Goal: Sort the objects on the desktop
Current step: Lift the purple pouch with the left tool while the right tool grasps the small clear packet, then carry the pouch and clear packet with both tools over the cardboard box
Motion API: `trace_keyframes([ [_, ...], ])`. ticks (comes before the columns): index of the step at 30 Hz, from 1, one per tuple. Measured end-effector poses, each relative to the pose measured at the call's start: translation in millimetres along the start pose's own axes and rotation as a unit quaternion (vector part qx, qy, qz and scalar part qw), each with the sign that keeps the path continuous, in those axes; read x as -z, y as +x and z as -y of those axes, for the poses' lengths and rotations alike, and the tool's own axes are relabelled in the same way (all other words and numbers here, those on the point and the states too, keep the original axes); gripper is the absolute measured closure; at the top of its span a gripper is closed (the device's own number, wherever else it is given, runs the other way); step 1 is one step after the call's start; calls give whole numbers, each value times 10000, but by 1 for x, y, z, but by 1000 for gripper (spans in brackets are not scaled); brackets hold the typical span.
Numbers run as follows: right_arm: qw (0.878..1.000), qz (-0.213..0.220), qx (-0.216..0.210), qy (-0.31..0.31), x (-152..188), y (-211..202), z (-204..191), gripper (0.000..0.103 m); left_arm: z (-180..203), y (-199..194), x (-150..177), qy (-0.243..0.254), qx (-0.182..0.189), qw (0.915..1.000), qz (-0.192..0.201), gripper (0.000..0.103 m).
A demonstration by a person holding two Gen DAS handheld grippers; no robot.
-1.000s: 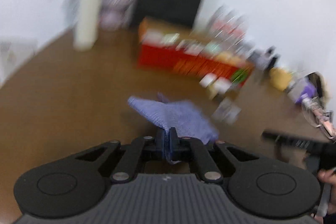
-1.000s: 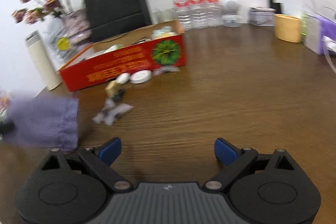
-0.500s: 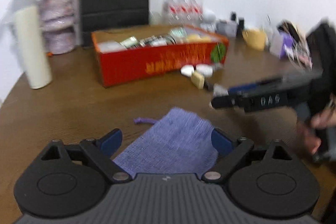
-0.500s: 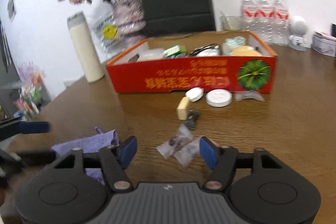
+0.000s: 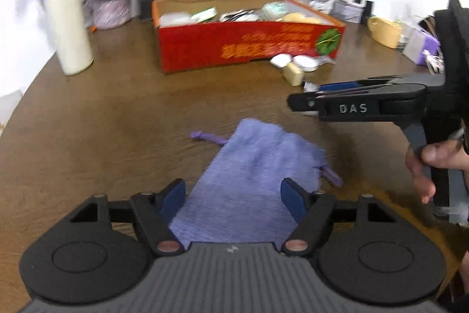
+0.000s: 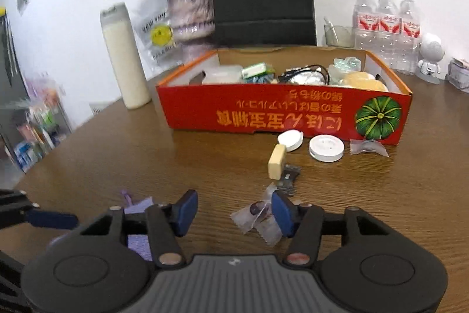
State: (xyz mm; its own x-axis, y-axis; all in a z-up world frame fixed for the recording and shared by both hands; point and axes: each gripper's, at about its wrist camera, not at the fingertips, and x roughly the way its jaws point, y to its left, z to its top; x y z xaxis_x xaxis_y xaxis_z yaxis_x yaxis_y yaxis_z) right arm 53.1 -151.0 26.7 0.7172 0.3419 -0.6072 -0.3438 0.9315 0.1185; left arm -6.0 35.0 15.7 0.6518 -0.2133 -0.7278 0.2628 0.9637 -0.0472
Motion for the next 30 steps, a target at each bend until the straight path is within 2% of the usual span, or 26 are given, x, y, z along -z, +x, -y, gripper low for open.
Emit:
trace_keyframes([
  [2,9998,-96,91,114,-1,9,1,54,-1,2,1,11,-157,9999,55,45],
  [3,9998,-84,144,129,-1,10,2,56,0,0,2,75,-128,9999,80,53],
  [6,10000,-22,69,-22,2,11,1,67,7,-2,4,146,-26,9998,135,70],
  [7,9999,1,82,-101,4,10,0,76,12,-3,5,189,-46,9997,156,74],
  [8,9997,9,153,-213,6,8,-2,89,15,-3,6,150,-81,9997,174,84],
  [9,9994,9,161,-309,8,6,-3,89,17,-4,7,69,-81,9998,190,92],
  [10,9994,6,112,-320,9,4,-3,89,20,-3,7,-1,-89,9997,209,95],
  [14,9997,77,97,-206,12,-7,-1,92,27,-11,10,-254,-259,9981,501,98],
  [19,9993,355,89,-46,14,-33,10,92,27,-36,8,-830,-122,9910,1046,98],
  [25,9970,772,-37,105,23,-70,18,92,50,-75,-3,-655,173,9820,1763,98],
  [30,9965,796,76,251,34,-90,26,92,81,-89,-8,-357,34,9789,2009,98],
])
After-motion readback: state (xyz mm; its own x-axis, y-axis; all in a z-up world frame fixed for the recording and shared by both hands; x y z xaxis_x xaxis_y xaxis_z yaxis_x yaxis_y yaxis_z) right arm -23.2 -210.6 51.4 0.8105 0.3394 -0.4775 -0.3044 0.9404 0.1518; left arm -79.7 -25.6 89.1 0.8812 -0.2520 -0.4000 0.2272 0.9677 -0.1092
